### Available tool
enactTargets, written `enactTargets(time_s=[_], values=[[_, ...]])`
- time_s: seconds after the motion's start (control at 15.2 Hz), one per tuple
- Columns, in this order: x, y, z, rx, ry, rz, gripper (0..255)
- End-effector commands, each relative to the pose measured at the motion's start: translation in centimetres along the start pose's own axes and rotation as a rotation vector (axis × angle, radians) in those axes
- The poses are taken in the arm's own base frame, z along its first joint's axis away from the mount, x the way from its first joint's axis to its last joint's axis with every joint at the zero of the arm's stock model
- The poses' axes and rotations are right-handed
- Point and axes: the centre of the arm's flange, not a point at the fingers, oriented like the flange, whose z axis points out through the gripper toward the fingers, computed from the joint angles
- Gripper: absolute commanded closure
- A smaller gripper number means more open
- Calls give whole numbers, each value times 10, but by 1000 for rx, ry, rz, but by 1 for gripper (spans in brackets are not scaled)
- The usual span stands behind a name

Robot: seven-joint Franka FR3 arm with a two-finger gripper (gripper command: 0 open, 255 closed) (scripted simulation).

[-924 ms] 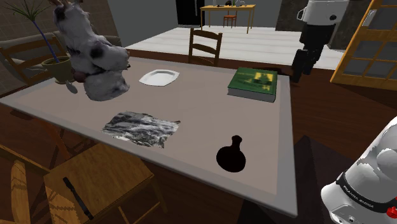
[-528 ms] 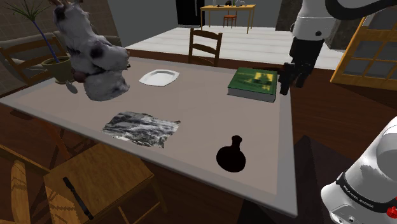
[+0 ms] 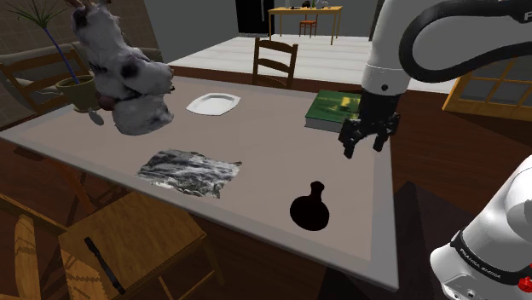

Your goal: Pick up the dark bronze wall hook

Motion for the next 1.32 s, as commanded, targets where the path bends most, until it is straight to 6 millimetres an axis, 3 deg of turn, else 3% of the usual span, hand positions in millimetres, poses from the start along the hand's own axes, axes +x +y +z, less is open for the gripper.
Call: enactTargets(time_s=[0.0,0.66,1.25], values=[[-3,-16,17,13,-1,66,0],[11,-108,101,68,-11,362,0],[14,-105,141,68,-11,362,0]])
